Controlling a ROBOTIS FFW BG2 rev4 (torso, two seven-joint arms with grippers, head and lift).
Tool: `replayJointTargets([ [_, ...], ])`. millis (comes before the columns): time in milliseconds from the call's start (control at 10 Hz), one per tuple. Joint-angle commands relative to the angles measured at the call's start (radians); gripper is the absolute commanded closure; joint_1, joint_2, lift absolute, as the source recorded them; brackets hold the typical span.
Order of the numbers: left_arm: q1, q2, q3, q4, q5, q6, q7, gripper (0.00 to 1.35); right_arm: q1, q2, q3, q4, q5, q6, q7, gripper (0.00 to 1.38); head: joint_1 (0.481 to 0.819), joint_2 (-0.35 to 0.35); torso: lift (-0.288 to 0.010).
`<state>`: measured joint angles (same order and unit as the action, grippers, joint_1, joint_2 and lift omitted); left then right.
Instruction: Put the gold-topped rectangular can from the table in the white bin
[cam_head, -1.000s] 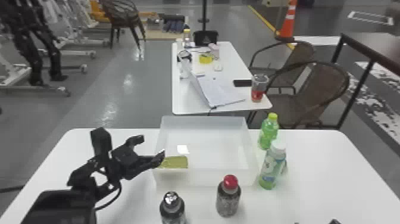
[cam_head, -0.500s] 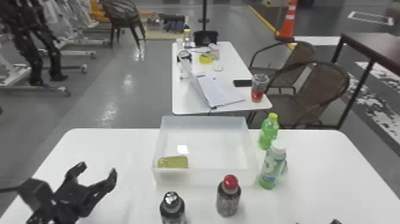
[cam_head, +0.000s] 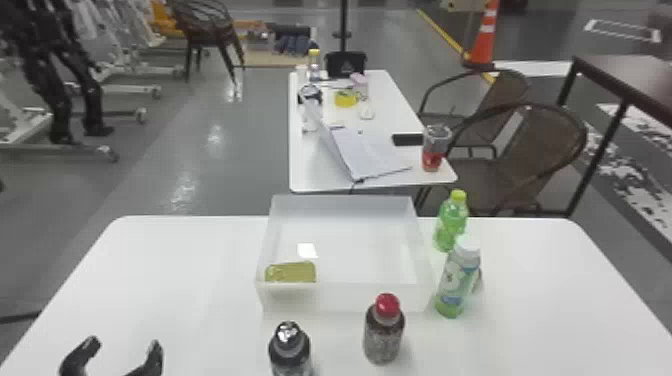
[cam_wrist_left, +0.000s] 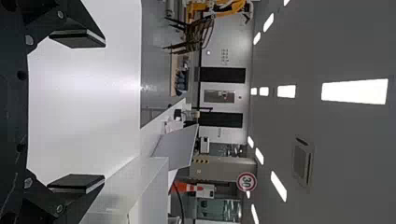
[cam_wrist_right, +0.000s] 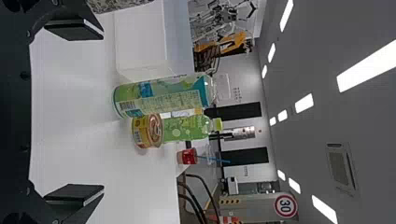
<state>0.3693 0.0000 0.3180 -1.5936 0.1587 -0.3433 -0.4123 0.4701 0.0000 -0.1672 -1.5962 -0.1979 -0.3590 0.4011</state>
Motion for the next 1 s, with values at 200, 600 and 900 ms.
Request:
replayJointTargets([
  [200, 0.094, -0.003, -0.109, 0.001, 0.028, -0.069, 0.124, 0.26, 0.035, 0.001, 0.0, -0.022, -0.002, 0.0, -0.011, 0.13, 0.549, 0.0, -0.1],
  [600, 0.099, -0.003, -0.177, 0.012, 0.065, -0.091, 0.193, 0.26, 0.039, 0.001, -0.001, -0.027, -0.005, 0.0, -0.011, 0.13, 0.549, 0.0, -0.1],
  [900, 0.099, -0.003, -0.197, 0.018, 0.079, -0.099, 0.207, 0.26, 0.041, 0.001, -0.001, -0.03, -0.006, 0.0, -0.011, 0.13, 0.549, 0.0, -0.1],
])
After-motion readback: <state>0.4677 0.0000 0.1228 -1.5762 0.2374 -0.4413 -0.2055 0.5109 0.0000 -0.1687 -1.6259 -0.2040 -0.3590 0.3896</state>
